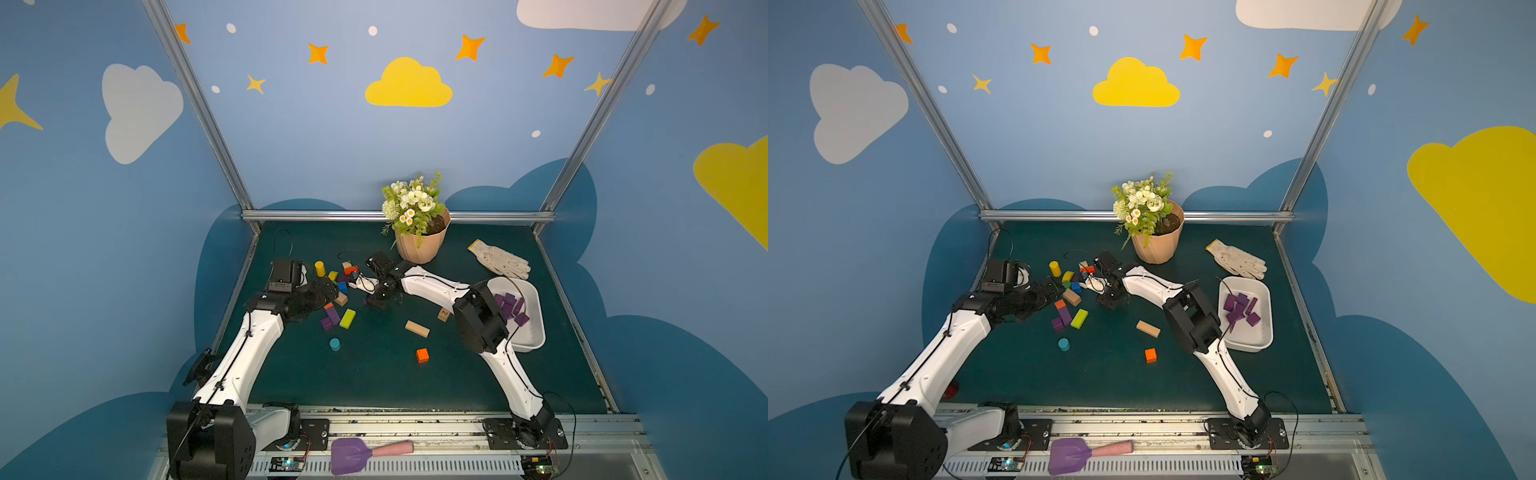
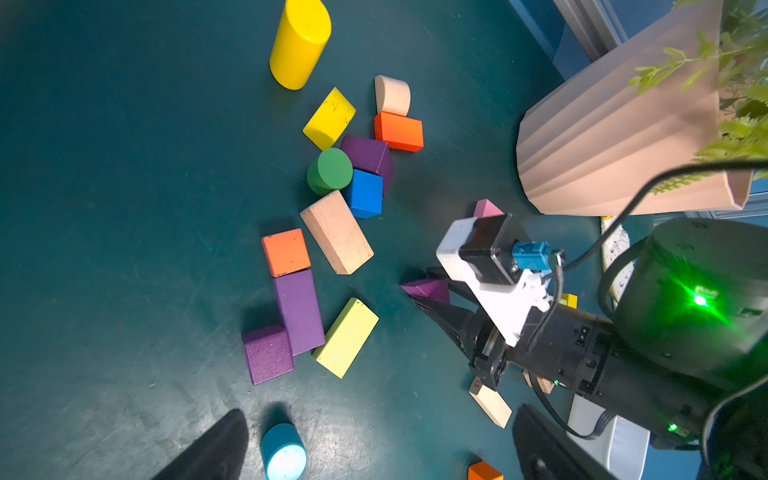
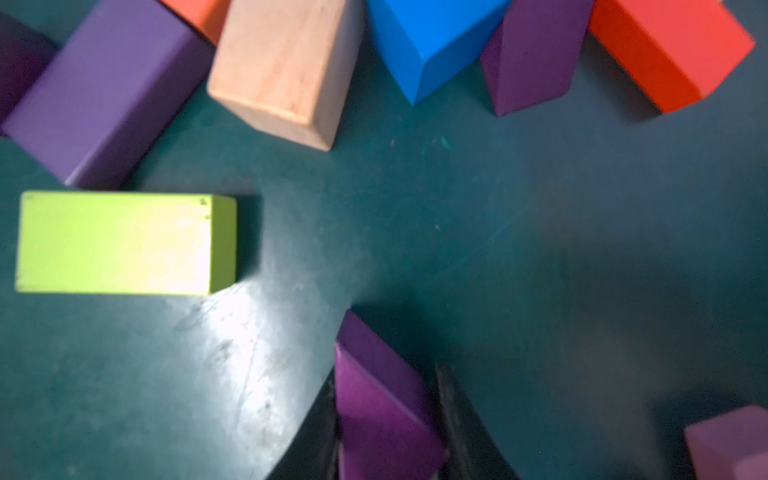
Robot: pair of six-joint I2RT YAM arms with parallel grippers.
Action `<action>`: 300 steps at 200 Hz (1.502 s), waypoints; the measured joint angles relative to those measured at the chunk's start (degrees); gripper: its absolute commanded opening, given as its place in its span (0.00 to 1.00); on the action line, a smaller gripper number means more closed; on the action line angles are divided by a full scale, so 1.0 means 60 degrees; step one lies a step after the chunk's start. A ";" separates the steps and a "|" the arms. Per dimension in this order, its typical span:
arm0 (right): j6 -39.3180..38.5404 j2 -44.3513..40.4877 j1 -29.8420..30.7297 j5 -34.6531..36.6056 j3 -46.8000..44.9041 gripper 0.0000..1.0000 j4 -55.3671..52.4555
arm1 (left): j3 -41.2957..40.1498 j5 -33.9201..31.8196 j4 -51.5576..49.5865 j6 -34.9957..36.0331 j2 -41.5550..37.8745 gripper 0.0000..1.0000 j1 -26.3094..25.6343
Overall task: Pick purple bricks into the storage bin
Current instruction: Pick up the building block from the center of the board.
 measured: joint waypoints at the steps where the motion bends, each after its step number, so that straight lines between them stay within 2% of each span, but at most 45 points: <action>1: 0.0007 -0.0015 0.0000 0.0000 -0.0015 0.27 0.0007 | -0.0004 -0.0004 0.0000 0.0000 0.0000 1.00 0.0000; 126: 0.0790 -0.1938 -0.0058 -0.0204 -0.2455 0.28 0.0936 | -0.0004 0.0255 0.0051 -0.0124 0.0015 1.00 0.0000; 201: 0.2080 -0.4018 -0.0335 -0.0492 -0.4900 0.28 0.1905 | -0.0011 0.1016 0.0251 -0.0324 0.0601 1.00 -0.0102; 235: 0.2663 -0.4889 -0.0561 -0.0470 -0.6018 0.28 0.2167 | -0.0066 0.1137 0.0324 -0.0346 0.0699 1.00 -0.0568; 300: 0.3566 -0.6634 -0.1217 0.0087 -0.7650 0.28 0.2269 | -0.0102 0.0732 0.0266 -0.0058 0.0703 1.00 -0.2211</action>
